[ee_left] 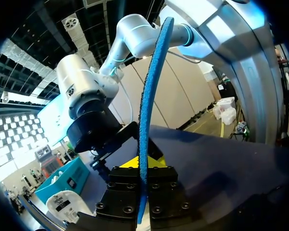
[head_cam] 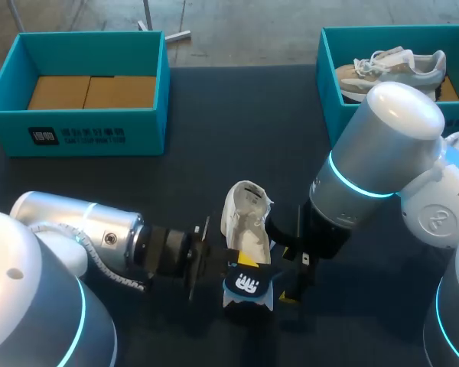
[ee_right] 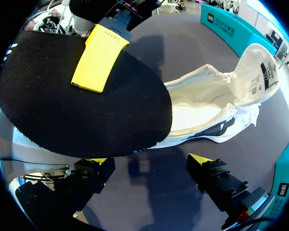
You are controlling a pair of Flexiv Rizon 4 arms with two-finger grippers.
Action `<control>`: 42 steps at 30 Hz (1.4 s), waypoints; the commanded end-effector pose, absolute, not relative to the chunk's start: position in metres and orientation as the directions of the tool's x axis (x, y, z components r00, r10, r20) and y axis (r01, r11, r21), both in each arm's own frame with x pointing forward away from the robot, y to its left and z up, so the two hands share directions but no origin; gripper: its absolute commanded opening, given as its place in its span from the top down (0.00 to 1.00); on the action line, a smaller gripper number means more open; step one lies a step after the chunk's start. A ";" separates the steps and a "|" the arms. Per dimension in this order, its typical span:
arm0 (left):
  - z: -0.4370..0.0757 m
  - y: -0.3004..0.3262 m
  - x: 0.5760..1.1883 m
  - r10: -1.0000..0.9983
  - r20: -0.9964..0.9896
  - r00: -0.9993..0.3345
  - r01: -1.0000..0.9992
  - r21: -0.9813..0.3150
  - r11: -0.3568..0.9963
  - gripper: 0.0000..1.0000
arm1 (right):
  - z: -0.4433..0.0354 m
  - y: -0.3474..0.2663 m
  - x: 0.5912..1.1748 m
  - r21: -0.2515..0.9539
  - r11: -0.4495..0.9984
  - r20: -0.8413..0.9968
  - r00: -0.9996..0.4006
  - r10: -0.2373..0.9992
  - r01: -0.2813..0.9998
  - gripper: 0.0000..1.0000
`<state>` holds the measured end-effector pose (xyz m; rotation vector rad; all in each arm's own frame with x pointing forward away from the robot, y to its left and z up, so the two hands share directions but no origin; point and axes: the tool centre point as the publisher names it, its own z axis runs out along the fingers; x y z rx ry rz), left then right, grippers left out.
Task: Take the shoe out of the shoebox, open the shoe tongue, remove and reinsert the insole, then place the shoe into the shoebox
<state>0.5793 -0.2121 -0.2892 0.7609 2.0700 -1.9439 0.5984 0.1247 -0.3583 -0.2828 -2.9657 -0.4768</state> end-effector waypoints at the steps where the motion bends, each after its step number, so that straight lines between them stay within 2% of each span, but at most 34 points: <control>1: -0.291 -0.215 0.579 0.228 -0.477 -0.849 0.491 -0.871 0.006 1.00 | -0.360 0.126 0.597 0.298 0.933 0.149 -0.975 0.165 0.203 0.00; 42: -0.309 -0.207 0.597 0.182 -0.484 -0.856 0.497 -0.867 0.035 1.00 | -0.360 0.126 0.597 0.298 0.933 0.149 -0.975 0.165 0.203 0.00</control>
